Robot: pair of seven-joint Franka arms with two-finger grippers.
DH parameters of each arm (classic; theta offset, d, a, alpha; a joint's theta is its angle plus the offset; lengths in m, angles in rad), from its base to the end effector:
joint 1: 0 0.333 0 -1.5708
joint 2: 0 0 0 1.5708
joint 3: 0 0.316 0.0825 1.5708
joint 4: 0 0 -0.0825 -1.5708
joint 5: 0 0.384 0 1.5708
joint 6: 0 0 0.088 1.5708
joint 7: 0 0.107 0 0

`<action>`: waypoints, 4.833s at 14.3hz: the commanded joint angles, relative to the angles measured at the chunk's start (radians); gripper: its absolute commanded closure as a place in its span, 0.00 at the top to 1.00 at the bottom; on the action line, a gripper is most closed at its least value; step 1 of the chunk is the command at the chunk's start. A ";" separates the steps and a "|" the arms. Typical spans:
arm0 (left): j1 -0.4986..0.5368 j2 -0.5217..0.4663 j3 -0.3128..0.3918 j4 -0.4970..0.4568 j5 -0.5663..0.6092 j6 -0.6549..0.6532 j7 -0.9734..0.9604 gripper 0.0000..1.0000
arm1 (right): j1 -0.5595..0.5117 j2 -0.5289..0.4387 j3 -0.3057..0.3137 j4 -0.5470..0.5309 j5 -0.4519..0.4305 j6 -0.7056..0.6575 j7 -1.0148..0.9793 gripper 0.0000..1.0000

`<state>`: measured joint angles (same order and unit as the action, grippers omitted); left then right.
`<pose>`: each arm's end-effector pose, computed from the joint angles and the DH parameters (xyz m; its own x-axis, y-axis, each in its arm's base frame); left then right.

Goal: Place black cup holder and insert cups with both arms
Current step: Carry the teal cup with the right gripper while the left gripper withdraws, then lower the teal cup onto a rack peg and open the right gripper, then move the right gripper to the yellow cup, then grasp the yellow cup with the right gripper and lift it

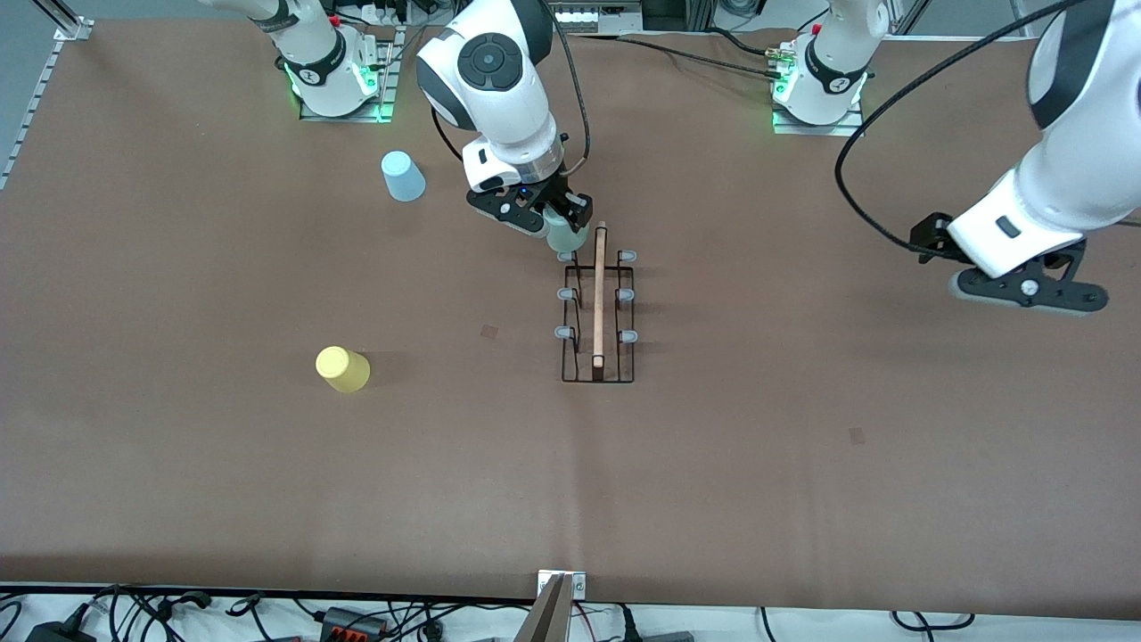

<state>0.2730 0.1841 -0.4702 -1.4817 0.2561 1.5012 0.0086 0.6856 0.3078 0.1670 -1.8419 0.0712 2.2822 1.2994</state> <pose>0.5925 -0.0652 0.5665 0.9711 -0.1899 -0.1447 -0.2135 -0.9620 -0.1703 0.4267 0.4799 0.3763 0.8777 -0.4741 -0.0704 -0.4791 -0.8637 -0.1568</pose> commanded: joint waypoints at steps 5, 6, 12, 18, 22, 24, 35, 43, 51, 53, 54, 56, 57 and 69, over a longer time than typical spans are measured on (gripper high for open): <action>-0.257 -0.179 0.361 -0.247 -0.195 0.239 0.004 1.00 | 0.000 0.016 -0.015 0.033 -0.030 0.008 0.021 0.33; -0.264 -0.207 0.370 -0.262 -0.196 0.267 -0.021 1.00 | 0.000 0.017 -0.015 0.033 -0.043 0.010 0.023 0.33; -0.328 -0.261 0.442 -0.279 -0.277 0.213 -0.171 1.00 | 0.000 0.060 -0.015 0.035 -0.051 0.068 0.024 0.45; -0.380 -0.262 0.518 -0.266 -0.215 0.177 -0.035 1.00 | -0.021 0.059 -0.032 0.046 -0.051 0.060 0.000 1.00; -0.382 -0.230 0.525 -0.209 -0.268 0.106 0.001 1.00 | -0.119 -0.016 -0.035 0.047 -0.048 -0.086 -0.173 1.00; -0.388 -0.200 0.519 -0.166 -0.261 0.105 -0.002 1.00 | -0.207 -0.070 -0.037 0.043 -0.047 -0.202 -0.319 1.00; -0.371 -0.183 0.525 -0.132 -0.201 0.110 0.001 1.00 | -0.511 0.034 -0.133 0.023 -0.141 -0.124 -1.134 1.00; -0.365 -0.183 0.518 -0.126 -0.213 0.108 0.001 1.00 | -0.505 0.174 -0.141 -0.011 -0.191 0.169 -1.135 1.00; -0.365 -0.184 0.516 -0.127 -0.215 0.102 -0.002 1.00 | -0.509 0.195 -0.153 -0.129 -0.191 0.341 -1.135 1.00; -0.365 -0.184 0.516 -0.127 -0.215 0.102 -0.001 1.00 | -0.508 0.197 -0.153 -0.143 -0.191 0.344 -1.132 1.00; -0.367 -0.184 0.516 -0.127 -0.215 0.102 -0.001 1.00 | -0.508 0.198 -0.153 -0.146 -0.191 0.344 -1.134 1.00; -0.367 -0.184 0.516 -0.127 -0.215 0.102 -0.001 1.00 | -0.508 0.195 -0.153 -0.151 -0.191 0.344 -1.134 1.00; -0.367 -0.184 0.516 -0.127 -0.215 0.102 -0.001 1.00 | -0.508 0.195 -0.153 -0.151 -0.191 0.349 -1.135 1.00; -0.367 -0.184 0.516 -0.127 -0.215 0.100 -0.002 1.00 | -0.437 0.036 -0.147 -0.083 -0.179 0.162 -1.078 0.12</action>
<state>-0.0966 -0.0043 0.0499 -1.6315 0.0426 1.6239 -0.0119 0.2106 0.4276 0.0099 -1.9415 -0.1045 2.5572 0.1345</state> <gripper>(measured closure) 0.000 0.317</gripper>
